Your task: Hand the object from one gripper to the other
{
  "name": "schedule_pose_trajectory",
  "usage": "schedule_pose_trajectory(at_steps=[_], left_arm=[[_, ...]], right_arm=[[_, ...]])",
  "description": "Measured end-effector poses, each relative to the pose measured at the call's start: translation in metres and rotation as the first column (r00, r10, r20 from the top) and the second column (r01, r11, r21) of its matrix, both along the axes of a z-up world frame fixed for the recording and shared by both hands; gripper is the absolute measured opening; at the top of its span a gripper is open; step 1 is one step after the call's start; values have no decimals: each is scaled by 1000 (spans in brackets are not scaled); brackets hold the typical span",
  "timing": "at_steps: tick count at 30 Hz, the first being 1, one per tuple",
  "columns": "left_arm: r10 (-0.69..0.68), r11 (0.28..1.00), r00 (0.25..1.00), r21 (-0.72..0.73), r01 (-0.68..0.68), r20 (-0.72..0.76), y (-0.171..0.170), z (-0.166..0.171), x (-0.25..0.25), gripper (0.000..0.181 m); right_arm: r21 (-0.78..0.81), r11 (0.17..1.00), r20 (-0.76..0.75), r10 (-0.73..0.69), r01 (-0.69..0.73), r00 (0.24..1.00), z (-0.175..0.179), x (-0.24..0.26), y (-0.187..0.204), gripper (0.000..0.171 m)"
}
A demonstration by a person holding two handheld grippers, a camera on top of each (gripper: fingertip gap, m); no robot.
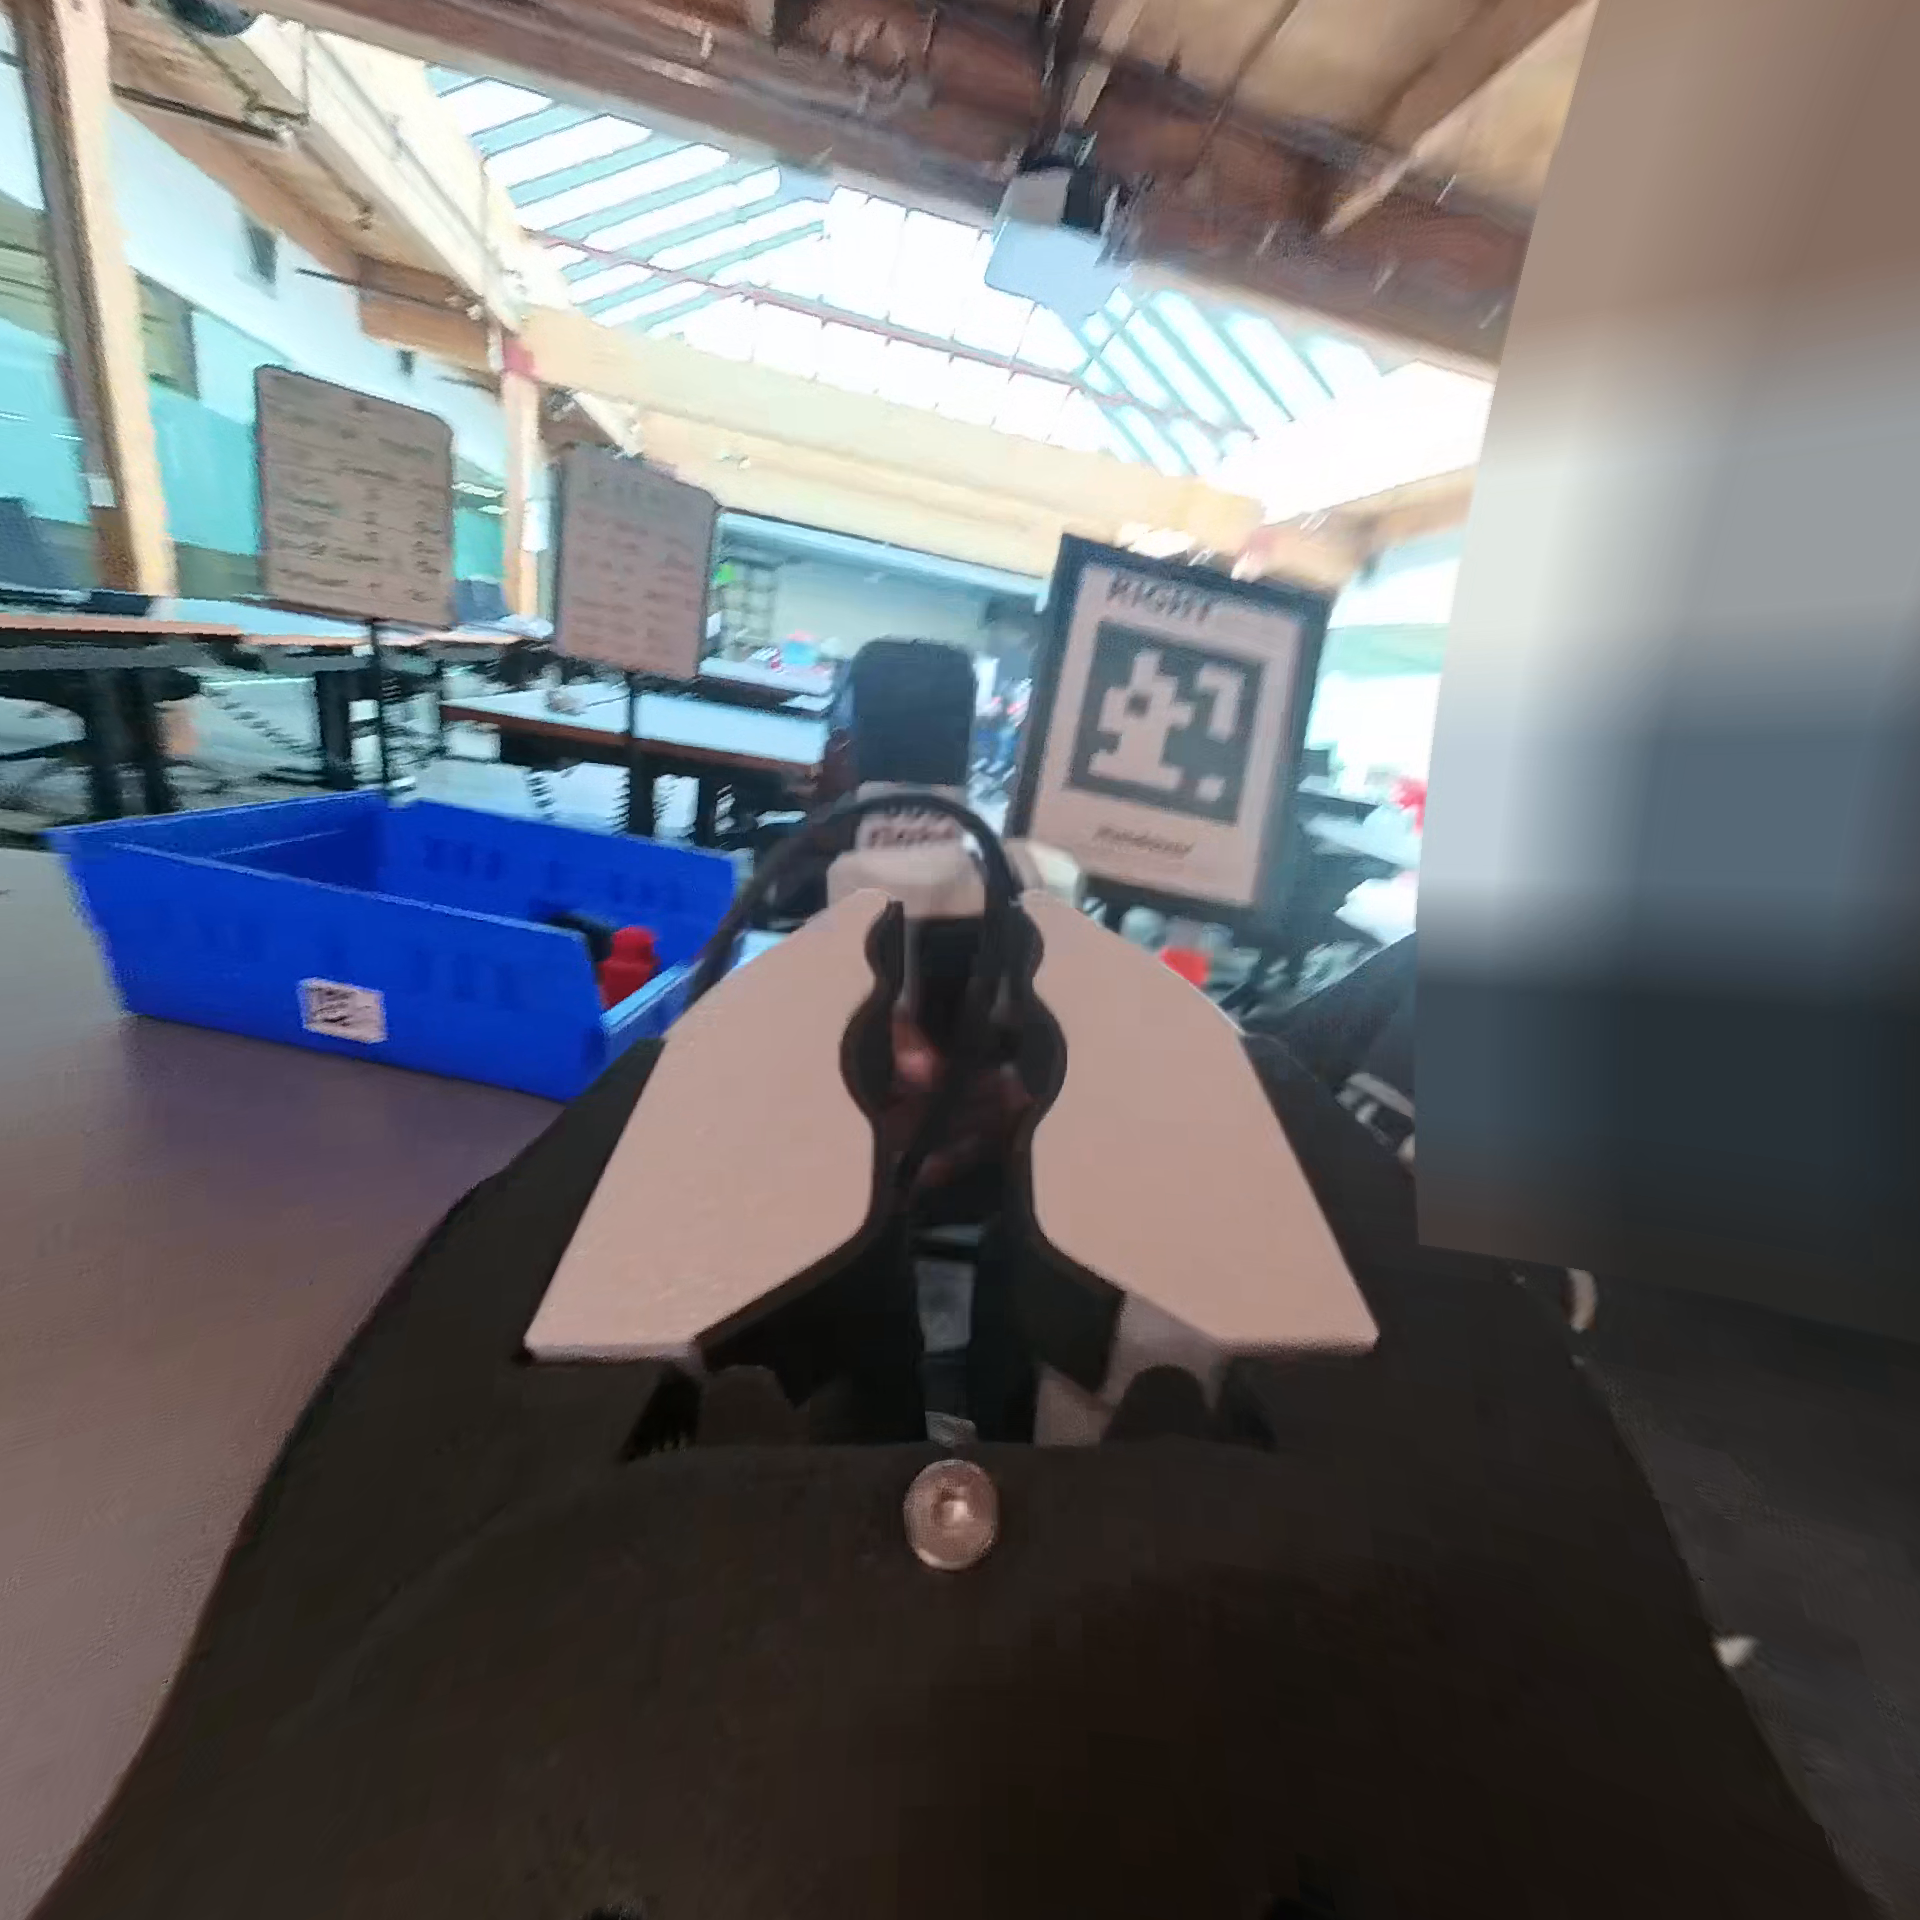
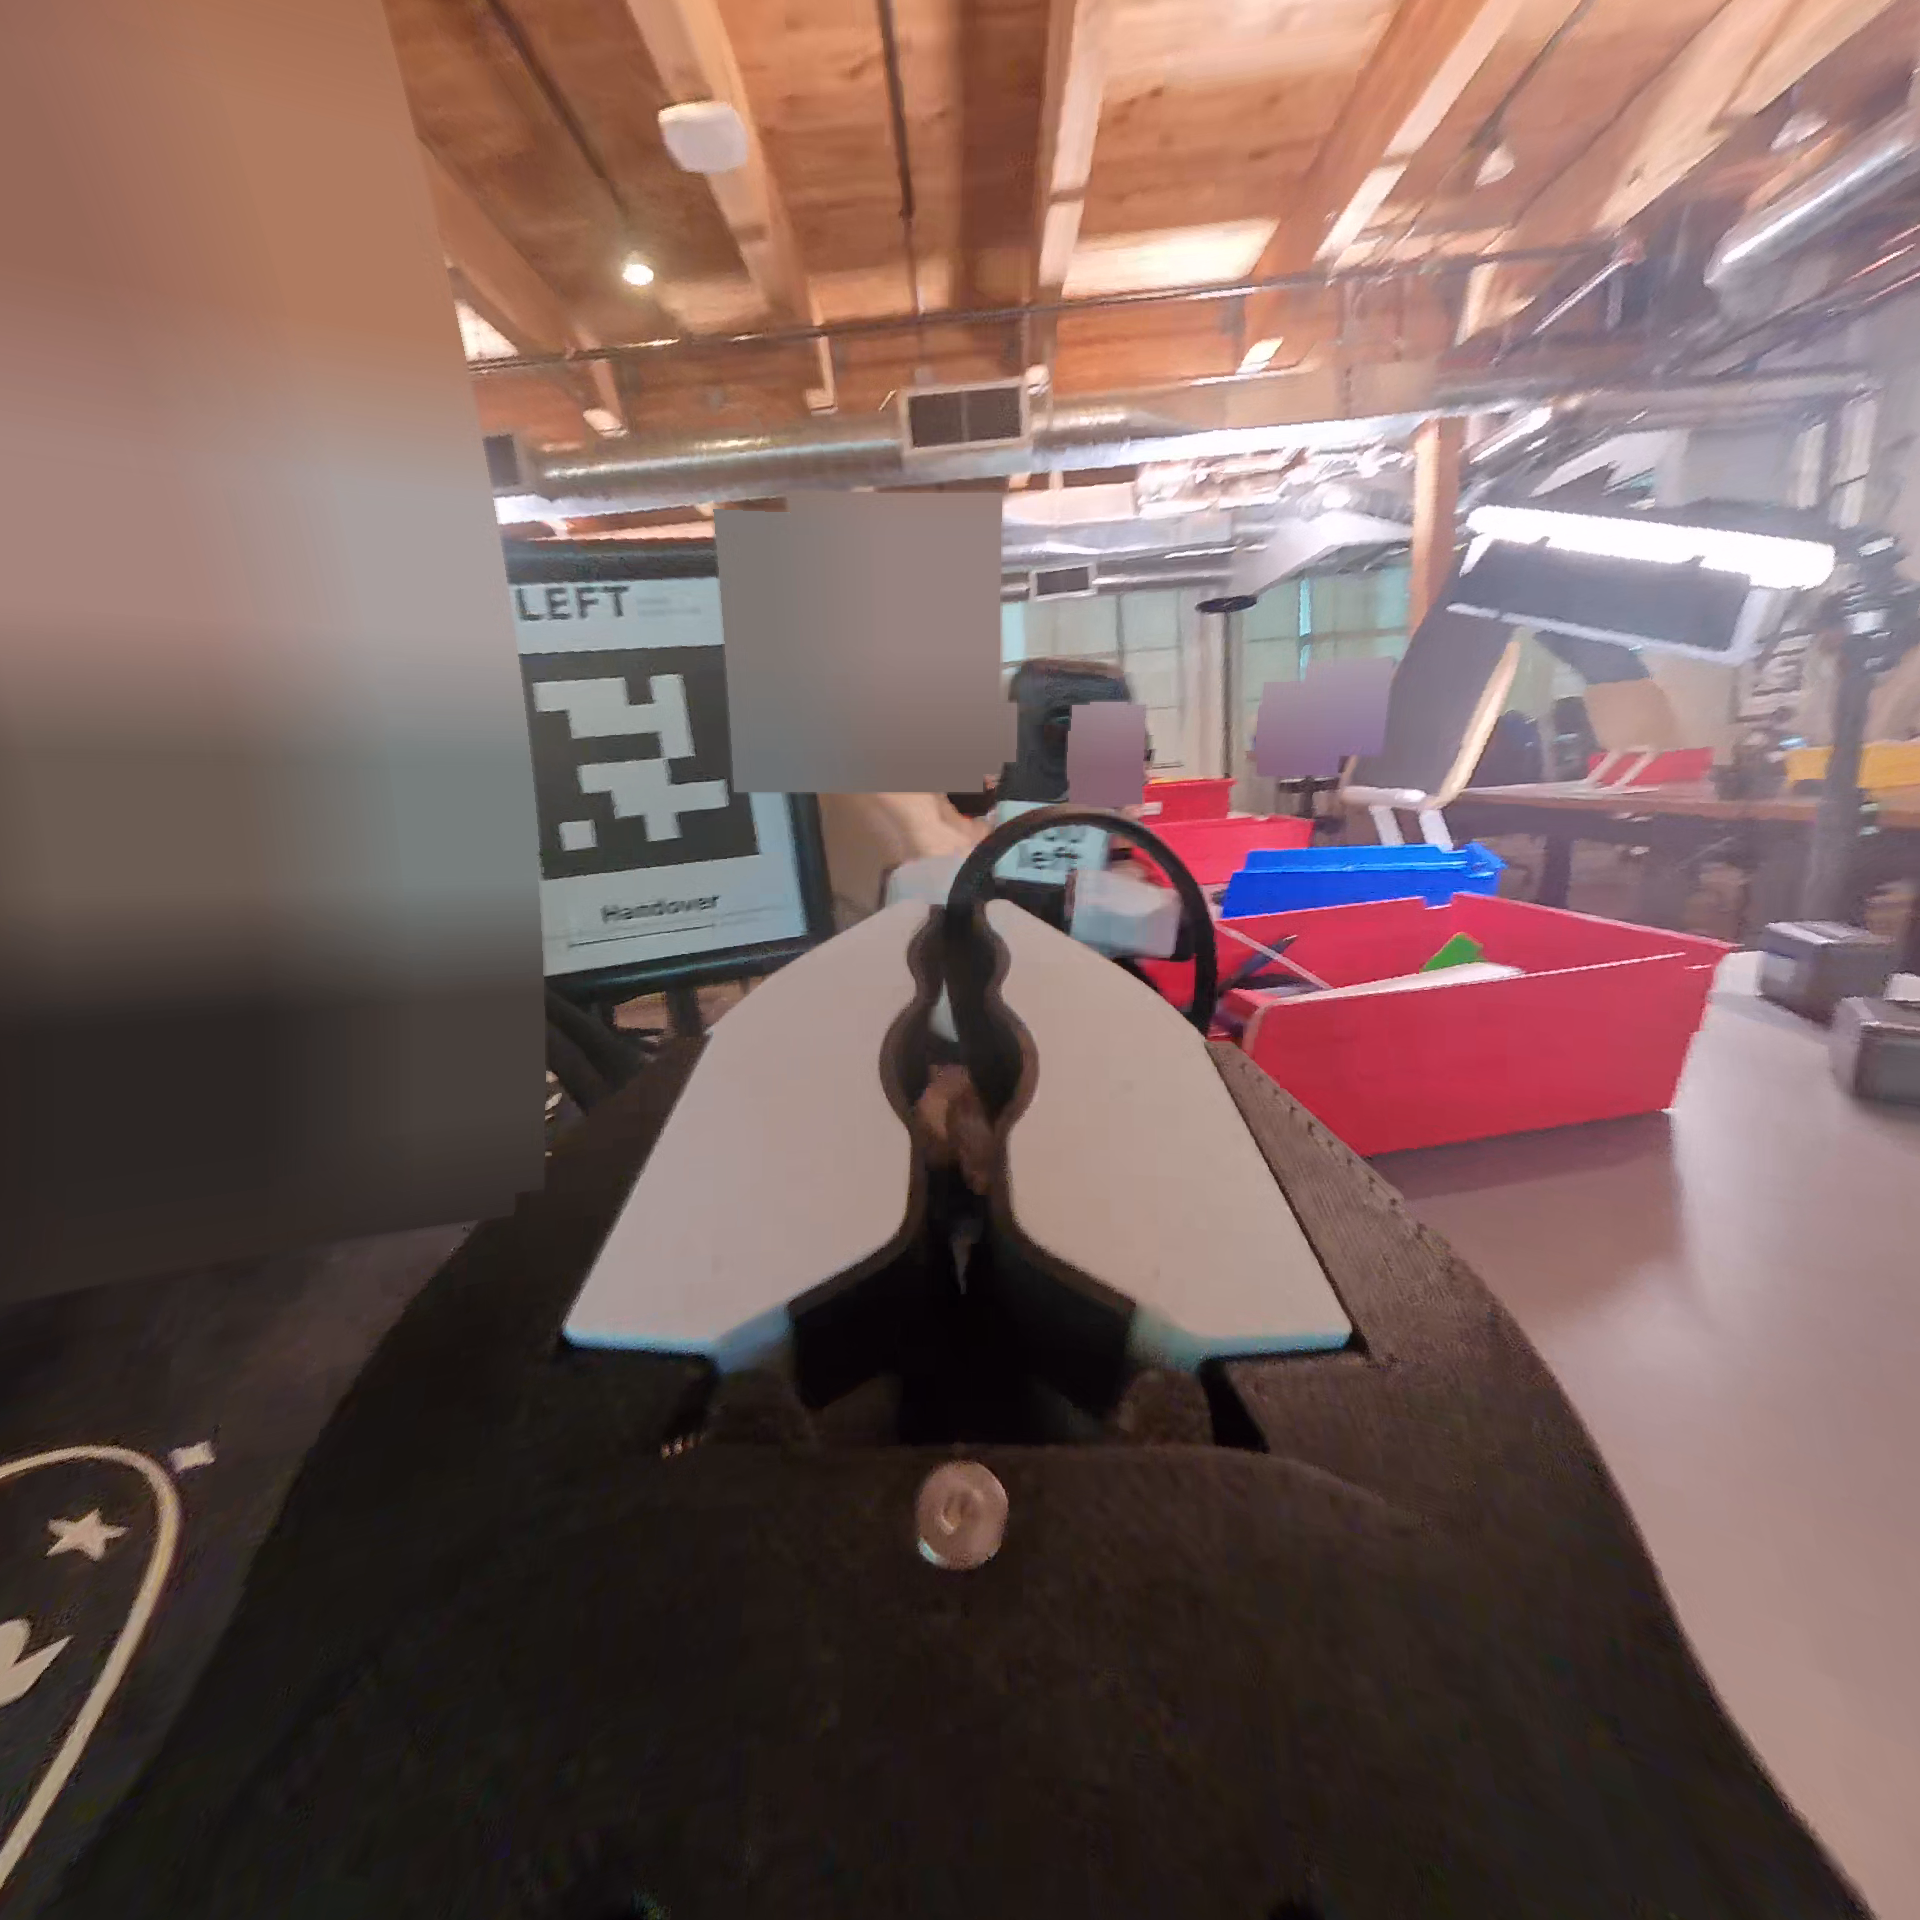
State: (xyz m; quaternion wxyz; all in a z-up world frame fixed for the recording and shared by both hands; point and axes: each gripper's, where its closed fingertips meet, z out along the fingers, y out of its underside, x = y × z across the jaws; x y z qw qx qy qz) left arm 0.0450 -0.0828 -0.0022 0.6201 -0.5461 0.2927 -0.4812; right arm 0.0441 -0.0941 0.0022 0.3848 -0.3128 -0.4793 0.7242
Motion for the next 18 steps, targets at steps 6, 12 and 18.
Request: schedule_pose_trajectory(at_steps=[6, 12, 18], left_arm=[[265, 961, 923, 158, -228, -277, 16, -22, 11, 17], [508, 855, 784, 319, -408, -358, 29, -26, 12, 6], [339, 934, 897, 217, -284, -284, 14, -18, 21, 5]], right_arm=[[-17, 987, -51, -161, 160, 986, 12, 4, 19, 5], [19, 969, -51, -245, 246, 968, 9, 0, 22, 4], [-13, 982, -51, -191, 190, 980, 14, 4, 16, 7]])
